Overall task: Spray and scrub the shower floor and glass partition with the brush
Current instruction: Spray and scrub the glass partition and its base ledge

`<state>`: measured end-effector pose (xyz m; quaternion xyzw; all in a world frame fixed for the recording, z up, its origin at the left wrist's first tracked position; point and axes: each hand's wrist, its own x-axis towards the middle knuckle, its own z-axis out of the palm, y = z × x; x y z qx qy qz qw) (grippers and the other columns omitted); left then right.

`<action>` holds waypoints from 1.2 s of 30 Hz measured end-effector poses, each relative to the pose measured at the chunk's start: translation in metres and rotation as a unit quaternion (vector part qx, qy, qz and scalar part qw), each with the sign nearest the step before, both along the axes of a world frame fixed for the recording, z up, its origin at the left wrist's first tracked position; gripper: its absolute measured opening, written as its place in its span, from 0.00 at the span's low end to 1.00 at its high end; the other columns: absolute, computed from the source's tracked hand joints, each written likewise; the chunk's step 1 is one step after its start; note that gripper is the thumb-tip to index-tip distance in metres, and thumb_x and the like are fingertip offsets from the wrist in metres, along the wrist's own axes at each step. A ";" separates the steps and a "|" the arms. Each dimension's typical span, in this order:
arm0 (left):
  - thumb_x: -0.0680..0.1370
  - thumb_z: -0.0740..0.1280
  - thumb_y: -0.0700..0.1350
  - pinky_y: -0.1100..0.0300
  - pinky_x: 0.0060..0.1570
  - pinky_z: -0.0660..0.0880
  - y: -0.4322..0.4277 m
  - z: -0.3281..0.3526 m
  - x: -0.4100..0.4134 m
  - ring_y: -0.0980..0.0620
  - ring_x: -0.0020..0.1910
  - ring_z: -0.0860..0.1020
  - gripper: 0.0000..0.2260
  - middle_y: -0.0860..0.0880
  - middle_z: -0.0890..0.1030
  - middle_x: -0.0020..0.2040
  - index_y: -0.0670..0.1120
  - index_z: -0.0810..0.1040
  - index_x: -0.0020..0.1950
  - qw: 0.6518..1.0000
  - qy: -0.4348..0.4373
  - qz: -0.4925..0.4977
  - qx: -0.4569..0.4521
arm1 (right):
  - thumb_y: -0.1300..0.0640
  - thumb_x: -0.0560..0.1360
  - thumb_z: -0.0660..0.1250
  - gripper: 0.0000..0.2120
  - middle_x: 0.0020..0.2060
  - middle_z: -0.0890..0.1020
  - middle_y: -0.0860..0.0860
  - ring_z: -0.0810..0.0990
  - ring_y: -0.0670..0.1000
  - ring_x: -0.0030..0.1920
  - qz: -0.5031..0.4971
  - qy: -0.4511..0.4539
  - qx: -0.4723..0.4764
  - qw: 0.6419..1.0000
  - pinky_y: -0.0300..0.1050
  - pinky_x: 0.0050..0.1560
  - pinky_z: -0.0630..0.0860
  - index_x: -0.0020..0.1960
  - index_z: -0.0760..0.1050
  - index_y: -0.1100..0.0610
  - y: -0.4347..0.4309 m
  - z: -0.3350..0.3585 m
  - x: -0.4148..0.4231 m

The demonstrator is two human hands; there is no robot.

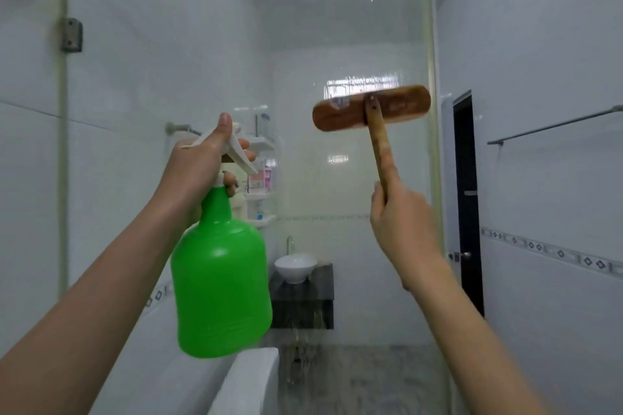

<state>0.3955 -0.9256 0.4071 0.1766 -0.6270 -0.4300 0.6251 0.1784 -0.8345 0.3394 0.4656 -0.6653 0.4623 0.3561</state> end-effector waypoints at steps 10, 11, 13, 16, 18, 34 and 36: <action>0.81 0.64 0.59 0.65 0.22 0.71 0.001 -0.027 -0.013 0.55 0.19 0.68 0.20 0.49 0.87 0.38 0.45 0.84 0.43 1.000 -0.002 -0.005 0.020 | 0.54 0.83 0.55 0.34 0.25 0.70 0.48 0.69 0.46 0.25 0.011 -0.049 0.068 0.996 0.40 0.25 0.69 0.76 0.33 0.42 0.024 -0.073 0.015; 0.81 0.64 0.59 0.65 0.23 0.71 0.002 -0.029 -0.015 0.55 0.20 0.68 0.20 0.49 0.87 0.38 0.45 0.84 0.43 1.000 -0.005 -0.003 0.020 | 0.54 0.83 0.54 0.34 0.26 0.71 0.49 0.70 0.47 0.26 0.013 -0.043 0.056 0.997 0.42 0.27 0.73 0.77 0.34 0.43 0.020 -0.060 0.010; 0.81 0.64 0.59 0.64 0.23 0.71 0.007 -0.032 -0.019 0.55 0.19 0.68 0.20 0.49 0.88 0.39 0.44 0.84 0.44 1.000 -0.007 0.002 0.023 | 0.56 0.83 0.54 0.33 0.29 0.73 0.52 0.74 0.50 0.28 0.009 -0.017 0.013 1.000 0.51 0.32 0.78 0.78 0.37 0.43 0.007 -0.009 -0.002; 0.81 0.64 0.58 0.64 0.23 0.71 0.014 -0.037 -0.025 0.55 0.19 0.68 0.20 0.47 0.88 0.42 0.44 0.84 0.45 0.999 -0.004 -0.002 0.031 | 0.59 0.82 0.54 0.32 0.31 0.75 0.54 0.75 0.54 0.30 0.019 0.016 -0.016 1.000 0.56 0.33 0.79 0.78 0.41 0.44 0.004 0.064 -0.014; 0.82 0.64 0.57 0.65 0.22 0.70 0.020 -0.041 -0.031 0.55 0.19 0.68 0.18 0.46 0.88 0.43 0.45 0.84 0.45 0.999 0.001 -0.004 0.036 | 0.59 0.82 0.54 0.32 0.30 0.74 0.53 0.74 0.52 0.29 0.012 0.016 0.003 1.000 0.52 0.31 0.77 0.78 0.41 0.44 0.014 0.057 -0.022; 0.82 0.63 0.58 0.63 0.24 0.70 0.054 -0.061 -0.064 0.55 0.20 0.67 0.15 0.49 0.88 0.44 0.48 0.83 0.53 0.997 0.017 0.040 0.056 | 0.51 0.83 0.51 0.35 0.28 0.72 0.48 0.70 0.45 0.27 0.015 -0.047 0.179 0.983 0.40 0.29 0.72 0.72 0.25 0.39 0.076 -0.087 -0.040; 0.82 0.63 0.58 0.63 0.23 0.70 0.061 -0.066 -0.061 0.55 0.20 0.67 0.15 0.48 0.88 0.45 0.49 0.83 0.52 0.998 0.017 0.043 0.054 | 0.51 0.83 0.50 0.36 0.29 0.73 0.47 0.71 0.44 0.28 0.032 -0.074 0.214 0.973 0.38 0.30 0.74 0.69 0.20 0.37 0.086 -0.110 -0.032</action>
